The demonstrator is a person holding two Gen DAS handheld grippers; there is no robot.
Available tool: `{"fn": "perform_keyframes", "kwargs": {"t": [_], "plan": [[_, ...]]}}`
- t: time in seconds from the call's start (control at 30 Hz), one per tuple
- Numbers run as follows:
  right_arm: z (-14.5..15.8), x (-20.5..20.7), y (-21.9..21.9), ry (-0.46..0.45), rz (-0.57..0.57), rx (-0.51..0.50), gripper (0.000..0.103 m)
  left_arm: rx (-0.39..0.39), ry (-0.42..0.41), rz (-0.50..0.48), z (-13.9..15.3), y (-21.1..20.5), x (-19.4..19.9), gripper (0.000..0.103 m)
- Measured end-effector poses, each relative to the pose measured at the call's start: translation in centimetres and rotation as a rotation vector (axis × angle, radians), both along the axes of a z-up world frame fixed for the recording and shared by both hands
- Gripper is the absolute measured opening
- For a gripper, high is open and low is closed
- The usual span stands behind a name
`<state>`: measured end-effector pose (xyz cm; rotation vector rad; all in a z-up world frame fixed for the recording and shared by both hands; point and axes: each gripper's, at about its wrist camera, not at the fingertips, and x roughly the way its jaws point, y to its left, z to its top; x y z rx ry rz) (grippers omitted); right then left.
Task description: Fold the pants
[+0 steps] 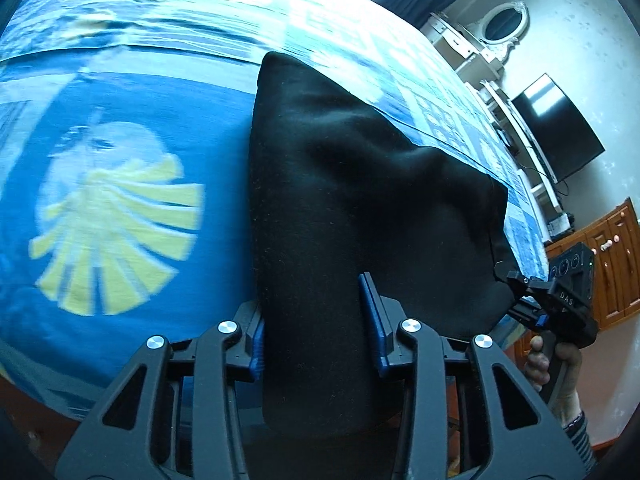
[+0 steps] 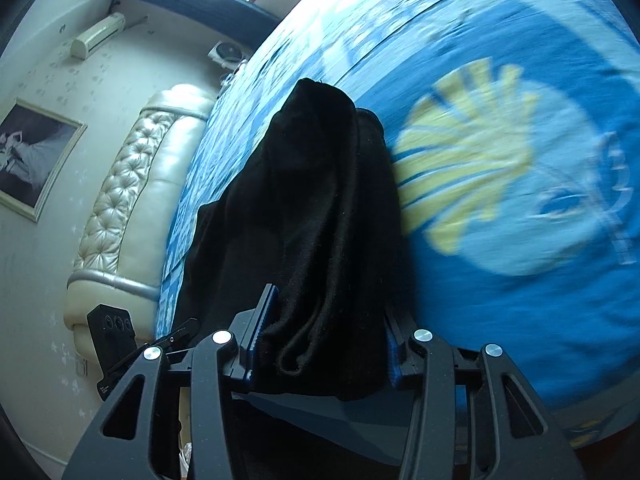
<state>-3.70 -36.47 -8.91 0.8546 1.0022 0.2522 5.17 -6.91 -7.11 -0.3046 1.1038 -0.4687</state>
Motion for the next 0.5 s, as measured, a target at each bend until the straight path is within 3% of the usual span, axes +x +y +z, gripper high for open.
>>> {"fn": "perform_keyframes", "kwargs": {"t": [0.3,0.5], "plan": [[-0.4,2.0,5.1,0.005,0.090,0.013,0.046,0.045,-0.008,0.073,0.6,5.7,-0.4,0.039],[-1.2,1.7,5.5,0.010,0.097,0.015,0.046,0.027,0.002,0.088,0.0,7.0,-0.4,0.039]]}}
